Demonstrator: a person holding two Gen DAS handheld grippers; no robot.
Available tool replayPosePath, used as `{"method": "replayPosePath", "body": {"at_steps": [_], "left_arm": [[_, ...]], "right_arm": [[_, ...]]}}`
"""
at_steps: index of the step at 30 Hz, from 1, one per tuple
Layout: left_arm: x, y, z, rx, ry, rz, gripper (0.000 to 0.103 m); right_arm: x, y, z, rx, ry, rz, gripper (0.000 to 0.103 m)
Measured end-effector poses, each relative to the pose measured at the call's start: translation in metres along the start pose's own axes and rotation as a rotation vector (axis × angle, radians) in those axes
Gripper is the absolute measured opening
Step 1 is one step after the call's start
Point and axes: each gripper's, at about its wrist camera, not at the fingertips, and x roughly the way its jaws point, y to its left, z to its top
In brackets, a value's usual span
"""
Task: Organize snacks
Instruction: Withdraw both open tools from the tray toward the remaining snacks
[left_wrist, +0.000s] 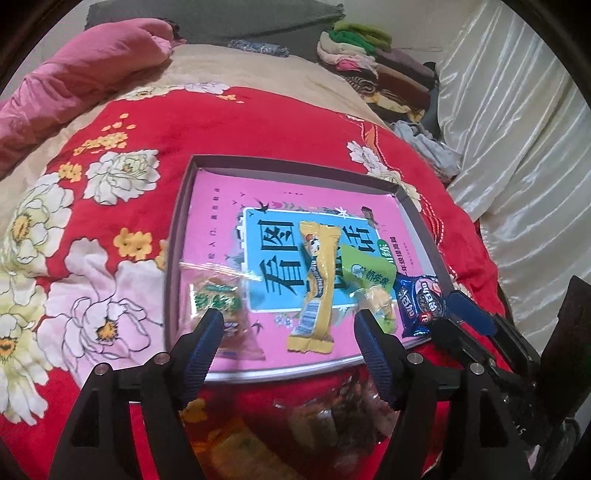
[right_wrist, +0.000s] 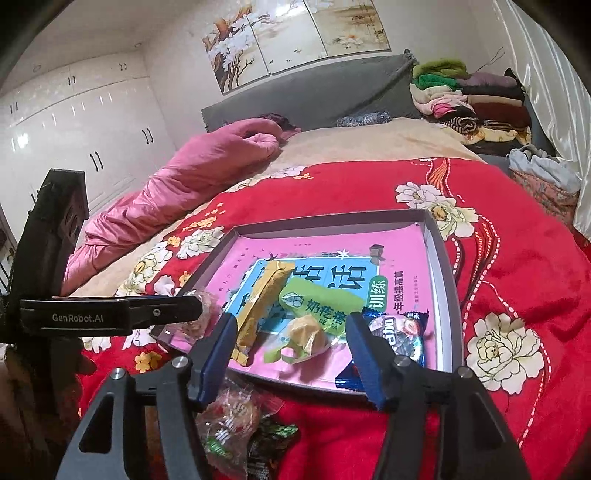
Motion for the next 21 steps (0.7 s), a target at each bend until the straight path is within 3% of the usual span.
{"method": "replayPosePath", "body": {"at_steps": [21], "left_arm": [[-0.033, 0.019, -0.030, -0.030, 0.015, 0.024, 0.075]], "right_arm": [[-0.026, 0.027, -0.007, -0.037, -0.002, -0.023, 0.062]]}}
